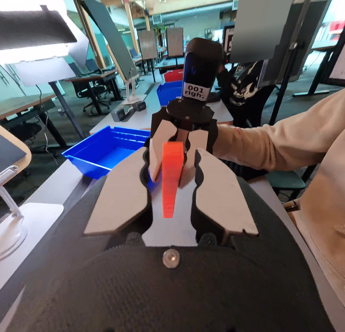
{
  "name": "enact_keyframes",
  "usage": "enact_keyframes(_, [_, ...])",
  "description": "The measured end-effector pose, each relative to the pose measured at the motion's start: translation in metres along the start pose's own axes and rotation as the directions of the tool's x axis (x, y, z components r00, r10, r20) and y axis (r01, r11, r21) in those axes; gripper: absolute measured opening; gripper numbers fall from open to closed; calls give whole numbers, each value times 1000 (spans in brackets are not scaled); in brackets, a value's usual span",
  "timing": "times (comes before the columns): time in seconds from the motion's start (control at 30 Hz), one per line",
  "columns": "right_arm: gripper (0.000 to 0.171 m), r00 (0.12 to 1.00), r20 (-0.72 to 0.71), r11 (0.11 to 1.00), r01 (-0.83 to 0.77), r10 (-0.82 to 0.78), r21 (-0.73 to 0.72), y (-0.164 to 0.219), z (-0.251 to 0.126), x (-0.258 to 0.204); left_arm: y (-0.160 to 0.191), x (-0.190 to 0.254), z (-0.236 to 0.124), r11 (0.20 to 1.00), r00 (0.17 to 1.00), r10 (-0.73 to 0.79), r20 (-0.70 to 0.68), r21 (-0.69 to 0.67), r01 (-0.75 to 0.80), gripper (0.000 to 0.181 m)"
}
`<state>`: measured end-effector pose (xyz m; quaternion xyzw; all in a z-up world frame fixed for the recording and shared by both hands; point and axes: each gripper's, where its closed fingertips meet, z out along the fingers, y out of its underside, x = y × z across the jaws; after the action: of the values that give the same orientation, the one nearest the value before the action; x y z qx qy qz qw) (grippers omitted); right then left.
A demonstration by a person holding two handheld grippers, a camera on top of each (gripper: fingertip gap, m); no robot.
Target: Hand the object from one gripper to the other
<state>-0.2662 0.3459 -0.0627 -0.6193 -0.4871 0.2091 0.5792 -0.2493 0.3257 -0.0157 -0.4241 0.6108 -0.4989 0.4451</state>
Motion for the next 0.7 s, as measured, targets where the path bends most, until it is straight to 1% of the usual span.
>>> enact_keyframes(0.07, [26,1000,4,990,-27,26,140,-22,-17,5,-3,4,-4,999,999,-22,-48,28,23,56])
enact_keyframes(0.1, [26,999,9,971,-42,41,235,-37,-28,6,-2,7,-4,999,997,-29,-77,30,32,56])
enact_keyframes(0.17, [26,996,17,899,-82,83,430,-67,-51,11,7,8,4,1000,997,-9,-76,20,11,55])
enact_keyframes(0.2, [26,993,31,860,-111,110,498,-77,-60,12,12,8,13,1000,998,4,-67,7,-3,54])
enact_keyframes(0.27, [26,989,68,811,-147,132,567,-87,-68,11,16,8,28,999,999,41,-26,3,-40,48])
enact_keyframes(0.37, [25,991,65,824,-136,120,550,-82,-59,8,6,7,35,995,996,73,46,59,-76,31])
enact_keyframes(0.4, [25,991,57,834,-130,117,537,-79,-55,8,5,5,34,994,994,88,70,56,-92,23])
enact_keyframes(0.43, [24,991,45,835,-130,125,535,-78,-55,11,6,1,32,992,987,119,105,32,-123,23])
enact_keyframes(0.5, [26,990,27,867,-137,142,479,-70,-54,17,11,-13,27,979,960,205,193,-48,-199,23])
enact_keyframes(0.53, [26,990,-5,889,-125,141,440,-66,-55,23,14,-20,23,966,935,258,241,-90,-244,23])
enact_keyframes(0.57, [31,991,-48,905,-94,125,416,-64,-60,28,16,-28,17,950,909,309,281,-131,-282,23])
enact_keyframes(0.63, [34,984,-172,943,12,48,333,-58,-71,39,21,-43,6,916,855,394,337,-224,-334,23])
enact_keyframes(0.7, [35,952,-296,968,146,-81,204,-51,-83,48,29,-61,-7,841,756,527,388,-366,-398,22])
